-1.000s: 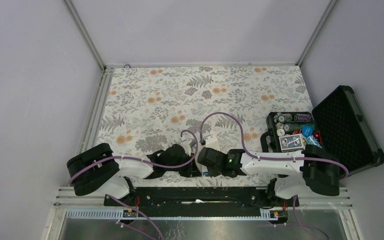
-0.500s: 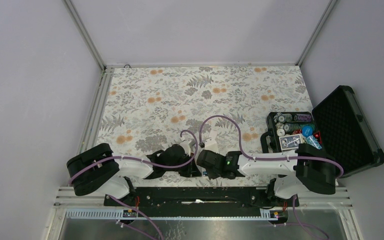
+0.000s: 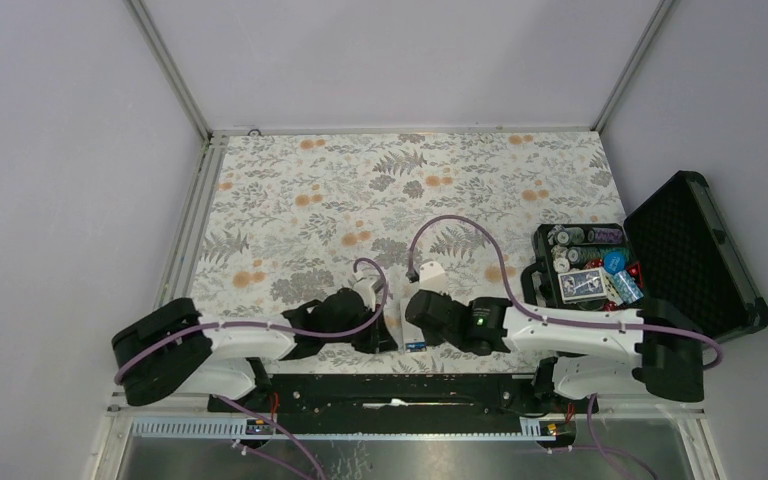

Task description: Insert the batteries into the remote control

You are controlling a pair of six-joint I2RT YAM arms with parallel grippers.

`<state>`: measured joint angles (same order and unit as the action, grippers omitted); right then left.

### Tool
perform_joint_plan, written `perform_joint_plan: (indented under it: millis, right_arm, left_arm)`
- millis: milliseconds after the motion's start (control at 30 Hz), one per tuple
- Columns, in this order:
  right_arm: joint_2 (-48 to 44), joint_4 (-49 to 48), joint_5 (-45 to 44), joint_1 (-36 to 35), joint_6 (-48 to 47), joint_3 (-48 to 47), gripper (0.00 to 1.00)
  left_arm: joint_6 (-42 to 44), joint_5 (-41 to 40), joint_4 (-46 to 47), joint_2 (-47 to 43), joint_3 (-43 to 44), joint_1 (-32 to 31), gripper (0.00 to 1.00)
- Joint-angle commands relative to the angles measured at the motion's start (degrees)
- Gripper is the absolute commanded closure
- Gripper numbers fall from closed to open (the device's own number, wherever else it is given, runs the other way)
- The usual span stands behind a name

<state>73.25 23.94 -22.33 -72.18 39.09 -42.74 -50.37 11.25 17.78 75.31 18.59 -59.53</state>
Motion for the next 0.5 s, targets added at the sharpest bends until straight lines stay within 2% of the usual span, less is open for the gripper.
perform_joint_plan:
  millis: [0, 100, 167, 367, 467]
  right_arm:
    - [-4.9, 3.2, -6.5, 2.3, -5.4, -3.6, 0.74]
    - [-5.8, 3.2, -4.7, 5.9, -7.7, -4.0, 0.72]
    - [-5.6, 2.7, -4.0, 8.0, -9.6, -4.5, 0.68]
    - [-2.5, 0.2, -3.0, 11.6, -16.5, -7.4, 0.51]
    - [-1.2, -3.6, -1.3, 13.3, -22.0, -7.5, 0.35]
  left_arm:
    - [2.6, -5.1, -6.1, -7.0, 1.1, -0.2, 0.90]
    - [4.1, -8.0, -11.3, -11.1, 2.5, -0.2, 0.85]
    - [4.7, -9.8, -14.3, -13.8, 3.2, -0.2, 0.80]
    - [6.4, -13.6, -21.7, -19.8, 5.3, -0.2, 0.66]
    - [7.2, -15.0, -24.8, -22.1, 6.3, -0.2, 0.60]
